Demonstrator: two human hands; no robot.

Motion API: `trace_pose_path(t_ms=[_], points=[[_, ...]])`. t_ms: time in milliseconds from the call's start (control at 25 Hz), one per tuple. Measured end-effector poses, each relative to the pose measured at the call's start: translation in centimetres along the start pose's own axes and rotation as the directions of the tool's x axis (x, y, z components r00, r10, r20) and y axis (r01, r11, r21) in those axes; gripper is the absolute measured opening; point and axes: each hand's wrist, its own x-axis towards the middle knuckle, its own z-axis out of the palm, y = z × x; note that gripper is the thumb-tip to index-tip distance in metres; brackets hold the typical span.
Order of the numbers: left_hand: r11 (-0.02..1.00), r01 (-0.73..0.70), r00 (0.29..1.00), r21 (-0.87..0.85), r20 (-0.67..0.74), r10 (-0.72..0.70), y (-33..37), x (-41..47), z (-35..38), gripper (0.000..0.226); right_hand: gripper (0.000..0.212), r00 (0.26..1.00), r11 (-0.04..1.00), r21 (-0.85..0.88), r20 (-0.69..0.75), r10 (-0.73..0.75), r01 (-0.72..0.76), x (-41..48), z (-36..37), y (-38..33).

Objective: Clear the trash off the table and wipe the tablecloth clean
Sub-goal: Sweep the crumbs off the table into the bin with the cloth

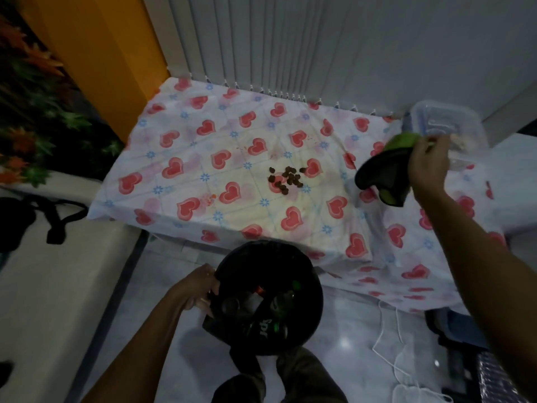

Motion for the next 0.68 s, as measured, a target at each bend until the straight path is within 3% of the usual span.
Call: trace_pose_path(t_ms=[120, 240, 360, 440, 560, 680], points=[[1.000, -0.005, 1.000, 0.005, 0.010, 0.005, 0.5, 2.6, -0.5, 0.058, 0.033, 0.994, 0.996, -0.017, 0.069, -0.088, 0.090, -0.1, 4.7, -1.3], [0.999, -0.033, 0.998, 0.019, 0.051, 0.032, 1.8, 5.1, -0.5, 0.083, 0.041, 0.956, 0.981, -0.084, 0.252, -0.147, 0.173, -0.4, 10.1, -2.1], [1.000, -0.026, 0.999, -0.013, 0.041, 0.026, 2.9, 7.1, -0.7, 0.087, 0.041, 0.876, 0.932, -0.157, 0.418, -0.238, 0.328, -0.5, 16.2, -1.6], [0.999, -0.020, 0.999, -0.040, 0.029, 0.021, 3.2, 8.1, -0.8, 0.087, 0.041, 0.780, 0.867, -0.182, 0.548, -0.302, 0.464, -0.8, 20.0, -0.8], [0.997, -0.015, 1.000, -0.081, 0.023, 0.017, 3.3, 8.9, -1.1, 0.082, 0.055, 0.621, 0.724, -0.288, 0.746, -0.241, 0.627, -1.9, 24.6, 1.6], [0.996, -0.017, 1.000, -0.083, -0.001, 0.017, 3.4, 9.5, -1.2, 0.078, 0.060, 0.624, 0.698, -0.311, 0.741, -0.247, 0.645, -3.5, 26.8, 2.7]])
